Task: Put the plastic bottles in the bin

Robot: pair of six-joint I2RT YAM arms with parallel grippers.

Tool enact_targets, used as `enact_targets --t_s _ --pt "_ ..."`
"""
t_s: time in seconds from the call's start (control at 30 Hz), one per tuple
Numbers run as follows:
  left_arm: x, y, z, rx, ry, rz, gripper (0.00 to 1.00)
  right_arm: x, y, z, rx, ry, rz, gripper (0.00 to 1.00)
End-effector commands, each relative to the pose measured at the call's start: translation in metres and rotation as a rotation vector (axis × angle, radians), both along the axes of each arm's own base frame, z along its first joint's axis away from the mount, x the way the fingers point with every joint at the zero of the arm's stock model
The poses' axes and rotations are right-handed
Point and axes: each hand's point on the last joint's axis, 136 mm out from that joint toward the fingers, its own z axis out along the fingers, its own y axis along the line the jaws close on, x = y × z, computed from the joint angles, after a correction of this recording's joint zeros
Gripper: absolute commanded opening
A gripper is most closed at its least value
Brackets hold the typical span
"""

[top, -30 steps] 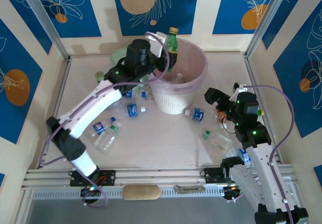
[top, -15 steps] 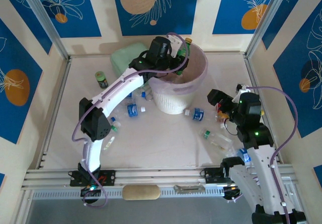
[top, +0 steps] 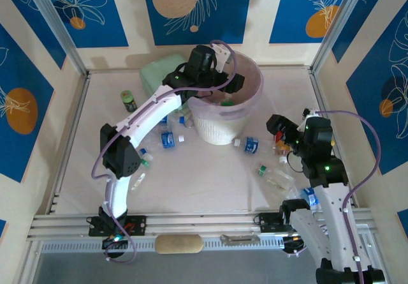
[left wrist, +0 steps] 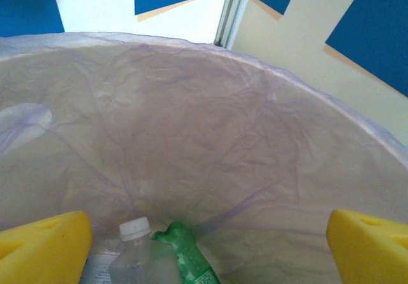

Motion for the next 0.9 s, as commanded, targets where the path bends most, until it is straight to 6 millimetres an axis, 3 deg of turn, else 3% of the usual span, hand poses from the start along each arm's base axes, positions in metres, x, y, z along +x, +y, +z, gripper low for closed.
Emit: enact_targets --t_s 0.0,0.23,0.37,0.47,0.6,0.77,0.87 --pt "-0.025 0.016 0.056 -0.082 -0.052 -0.037 0.99 -0.010 -0.019 -0.005 -0.018 0.072 -0.091 0.99" --pt "-0.061 0.058 0.066 -0.125 -0.132 0.017 1.00 -0.040 -0.058 -0.046 -0.015 0.360 -0.282 0.99" --pt "-0.077 0.096 0.051 -0.104 -0.168 0.115 1.00 -0.057 -0.075 -0.071 -0.012 0.517 -0.369 0.99" --pt "-0.085 0.125 0.029 -0.057 -0.166 0.195 1.00 -0.073 -0.087 -0.082 0.002 0.594 -0.452 0.99" --pt "-0.095 0.161 -0.023 0.012 -0.106 0.295 1.00 -0.095 -0.090 -0.100 0.041 0.721 -0.517 0.99" --pt "-0.107 0.190 -0.077 0.025 -0.016 0.376 1.00 -0.117 -0.101 -0.098 0.027 0.827 -0.662 0.99" --pt "-0.111 0.200 -0.096 0.017 0.015 0.403 1.00 -0.125 -0.087 -0.114 0.186 0.876 -0.745 0.99"
